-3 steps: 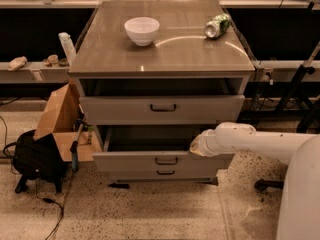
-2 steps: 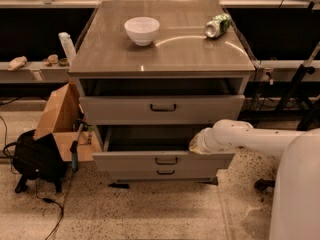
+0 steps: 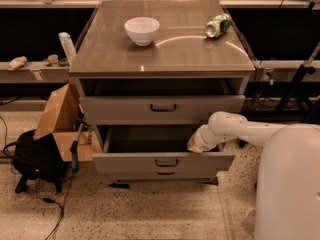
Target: Open middle drawer
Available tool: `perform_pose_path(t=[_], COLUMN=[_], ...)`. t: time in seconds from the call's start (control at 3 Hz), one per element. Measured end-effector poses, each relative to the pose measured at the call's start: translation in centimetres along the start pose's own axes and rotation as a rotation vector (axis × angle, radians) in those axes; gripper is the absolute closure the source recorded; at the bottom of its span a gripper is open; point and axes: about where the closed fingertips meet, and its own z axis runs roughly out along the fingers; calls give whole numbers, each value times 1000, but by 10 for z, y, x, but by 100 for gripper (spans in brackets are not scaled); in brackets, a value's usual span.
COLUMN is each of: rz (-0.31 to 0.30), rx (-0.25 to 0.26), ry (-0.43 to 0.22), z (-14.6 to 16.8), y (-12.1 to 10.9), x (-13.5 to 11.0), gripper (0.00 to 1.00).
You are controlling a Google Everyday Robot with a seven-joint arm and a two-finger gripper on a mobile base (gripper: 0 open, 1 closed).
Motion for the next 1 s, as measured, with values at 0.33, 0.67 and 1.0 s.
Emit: perform_pose_path(t=[0.33,0.67,1.0], rz=[34,81,111], rx=[-61,-100,-129], ry=[5,3,-9], z=[-4,-24,-56], y=[13,33,61], x=[16,38,55], gripper=[100,100,100])
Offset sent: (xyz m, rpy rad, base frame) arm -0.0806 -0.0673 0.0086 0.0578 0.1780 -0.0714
